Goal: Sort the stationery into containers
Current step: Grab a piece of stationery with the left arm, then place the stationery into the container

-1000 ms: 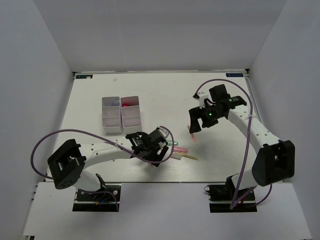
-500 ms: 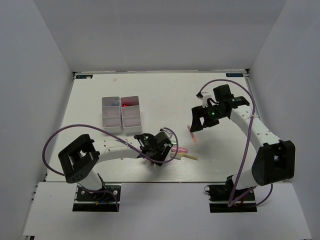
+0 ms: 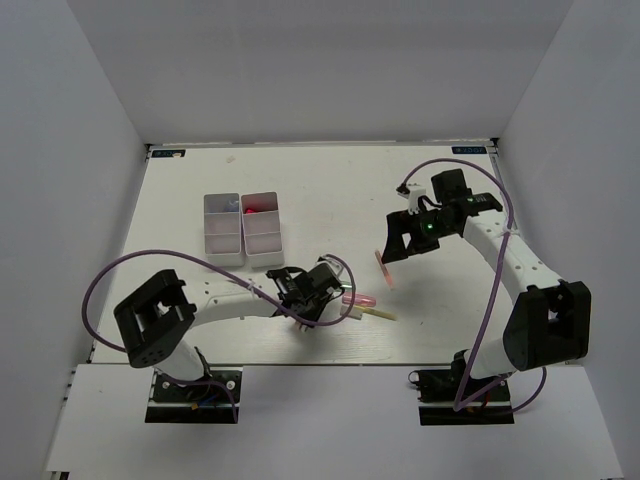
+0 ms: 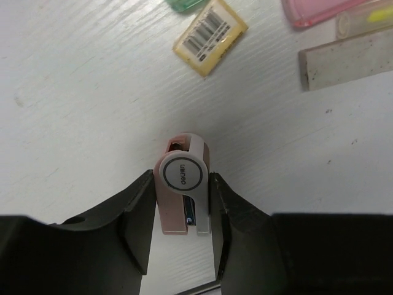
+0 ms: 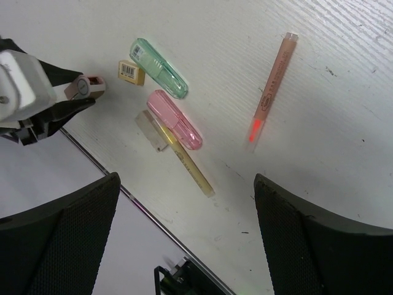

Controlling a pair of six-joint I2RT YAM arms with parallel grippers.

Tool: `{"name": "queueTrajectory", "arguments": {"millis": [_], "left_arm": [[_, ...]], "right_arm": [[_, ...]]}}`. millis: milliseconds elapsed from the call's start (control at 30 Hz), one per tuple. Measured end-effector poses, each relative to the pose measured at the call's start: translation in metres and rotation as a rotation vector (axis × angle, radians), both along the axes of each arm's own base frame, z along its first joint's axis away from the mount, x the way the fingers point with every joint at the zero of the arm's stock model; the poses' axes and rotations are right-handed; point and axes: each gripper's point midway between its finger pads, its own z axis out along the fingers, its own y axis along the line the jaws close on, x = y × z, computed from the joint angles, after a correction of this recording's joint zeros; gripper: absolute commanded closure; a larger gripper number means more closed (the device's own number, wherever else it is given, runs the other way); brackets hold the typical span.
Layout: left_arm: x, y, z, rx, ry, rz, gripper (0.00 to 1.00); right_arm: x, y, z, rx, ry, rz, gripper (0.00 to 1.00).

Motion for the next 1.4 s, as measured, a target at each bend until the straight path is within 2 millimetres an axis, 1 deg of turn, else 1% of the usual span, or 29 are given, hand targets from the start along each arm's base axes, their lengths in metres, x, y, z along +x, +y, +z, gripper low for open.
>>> {"name": "queueTrajectory", "arguments": {"millis": [67, 133, 200, 233, 267, 300, 333, 367, 400, 467, 500, 567, 633, 700, 767, 933, 1067, 1233, 1400], "left_arm": [[0.003, 0.006, 0.009, 0.003, -0.017, 0.013, 0.91], [0.010, 0.014, 0.028, -0.013, -0.057, 0.035, 0.91], [0.028, 0.025, 0.057, -0.057, -0.113, 0.100, 0.91], [0.043, 0.034, 0.075, -0.084, -0.149, 0.156, 0.93], [0.060, 0.046, 0.093, -0.107, -0.186, 0.221, 0.93], [0.081, 0.062, 0.115, -0.132, -0.230, 0.307, 0.97], [0.097, 0.079, 0.131, -0.143, -0.265, 0.385, 0.99], [0.112, 0.097, 0.147, -0.146, -0.295, 0.467, 1.00], [0.126, 0.117, 0.163, -0.146, -0.326, 0.552, 1.00], [0.144, 0.153, 0.185, -0.138, -0.368, 0.710, 1.00], [0.147, 0.165, 0.191, -0.141, -0.375, 0.765, 1.00], [0.147, 0.188, 0.193, -0.143, -0.365, 0.895, 1.00], [0.142, 0.204, 0.189, -0.127, -0.329, 1.002, 1.00], [0.138, 0.216, 0.183, -0.125, -0.279, 1.128, 1.00], [0.135, 0.223, 0.177, -0.127, -0.229, 1.245, 0.99], [0.131, 0.227, 0.162, -0.186, -0.159, 1.445, 0.99], [0.137, 0.224, 0.157, -0.277, -0.136, 1.541, 0.99], [0.153, 0.219, 0.153, -0.336, -0.132, 1.593, 0.98], [0.172, 0.215, 0.140, -0.350, -0.135, 1.609, 0.95]], "right_arm": [[-0.001, -0.001, -0.002, 0.000, 0.005, -0.002, 0.10], [-0.002, -0.001, -0.003, 0.001, 0.010, -0.002, 0.11], [-0.002, -0.001, -0.002, 0.005, 0.011, -0.002, 0.13], [-0.002, -0.001, -0.002, 0.007, 0.012, -0.001, 0.18], [-0.002, 0.000, -0.002, 0.009, 0.012, 0.000, 0.21], [-0.002, 0.000, -0.002, 0.012, 0.012, 0.002, 0.25], [-0.002, 0.001, -0.001, 0.015, 0.011, 0.004, 0.28], [-0.003, 0.001, -0.001, 0.018, 0.013, 0.003, 0.32], [-0.003, 0.001, -0.001, 0.020, 0.013, 0.005, 0.33], [-0.003, 0.001, 0.000, 0.025, 0.016, 0.004, 0.35], [-0.003, 0.001, 0.000, 0.025, 0.016, 0.002, 0.35], [-0.003, 0.001, 0.000, 0.028, 0.017, 0.003, 0.35], [-0.003, 0.001, 0.000, 0.030, 0.018, 0.001, 0.35], [-0.003, 0.001, 0.000, 0.032, 0.019, 0.001, 0.35], [-0.003, 0.001, 0.000, 0.033, 0.020, 0.002, 0.35], [-0.006, 0.002, -0.002, 0.041, 0.032, 0.006, 0.35], [-0.007, 0.003, -0.002, 0.044, 0.036, 0.008, 0.35], [-0.007, 0.003, -0.002, 0.053, 0.038, 0.007, 0.35], [-0.007, 0.002, 0.000, 0.065, 0.041, 0.004, 0.35]]}}
